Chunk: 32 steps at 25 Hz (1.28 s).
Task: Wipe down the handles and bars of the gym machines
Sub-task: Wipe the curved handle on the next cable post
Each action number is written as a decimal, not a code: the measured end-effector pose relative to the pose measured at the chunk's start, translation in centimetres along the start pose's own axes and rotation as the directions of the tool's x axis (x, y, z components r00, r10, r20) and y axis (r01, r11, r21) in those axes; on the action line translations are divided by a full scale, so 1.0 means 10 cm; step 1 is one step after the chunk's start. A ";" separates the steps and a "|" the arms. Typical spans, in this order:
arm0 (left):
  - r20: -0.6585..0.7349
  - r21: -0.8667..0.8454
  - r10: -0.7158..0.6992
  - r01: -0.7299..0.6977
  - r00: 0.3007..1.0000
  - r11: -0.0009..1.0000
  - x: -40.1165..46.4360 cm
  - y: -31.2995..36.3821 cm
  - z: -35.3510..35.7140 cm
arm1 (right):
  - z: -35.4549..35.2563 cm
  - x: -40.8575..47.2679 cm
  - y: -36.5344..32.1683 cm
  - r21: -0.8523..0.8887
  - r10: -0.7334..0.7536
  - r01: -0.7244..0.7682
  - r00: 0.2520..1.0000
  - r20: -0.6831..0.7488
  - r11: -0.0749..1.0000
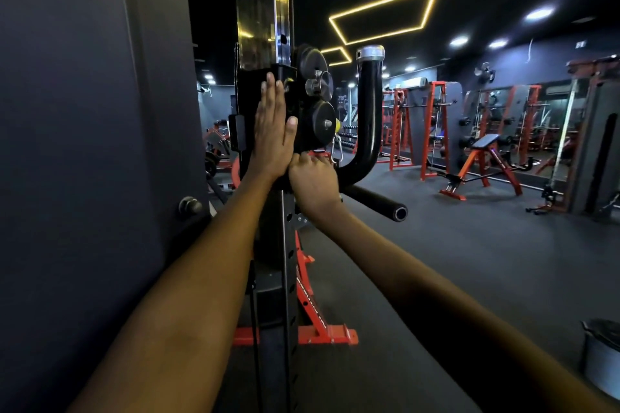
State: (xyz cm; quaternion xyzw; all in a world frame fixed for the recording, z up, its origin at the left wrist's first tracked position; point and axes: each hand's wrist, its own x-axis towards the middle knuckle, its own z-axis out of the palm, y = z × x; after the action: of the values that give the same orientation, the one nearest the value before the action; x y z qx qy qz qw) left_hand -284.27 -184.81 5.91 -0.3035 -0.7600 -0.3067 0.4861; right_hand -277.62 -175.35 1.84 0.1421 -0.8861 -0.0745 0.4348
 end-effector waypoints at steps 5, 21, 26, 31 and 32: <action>0.027 0.021 -0.028 0.027 0.999 0.999 0.00 0.01 -0.01 | 0.49 -0.67 0.50 -0.214 -0.462 0.415 0.844 -0.272 0.885; -0.012 0.055 0.004 -0.004 1.000 0.999 -0.01 -0.03 0.05 | 0.28 -0.19 -0.07 0.338 0.304 0.065 0.617 0.726 -0.939; 0.003 0.067 -0.021 0.021 1.000 0.998 0.00 -0.02 0.03 | -0.12 -0.41 0.39 0.244 0.276 0.132 0.541 0.795 -0.961; 0.016 0.064 -0.051 0.050 0.999 0.997 -0.01 0.00 0.02 | -0.82 -0.27 0.79 0.852 0.708 -0.078 0.521 0.477 -0.517; 0.015 0.064 -0.055 0.054 0.998 0.997 -0.01 0.00 0.02 | -0.98 -0.12 0.87 0.955 0.787 -0.124 0.544 0.293 -0.270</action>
State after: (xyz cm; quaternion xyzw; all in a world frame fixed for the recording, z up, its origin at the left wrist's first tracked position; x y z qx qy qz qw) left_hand -284.38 -184.70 5.76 -0.2698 -0.7813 -0.2931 0.4805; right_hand -270.80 -166.78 9.12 0.0289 -0.4940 0.7769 0.3895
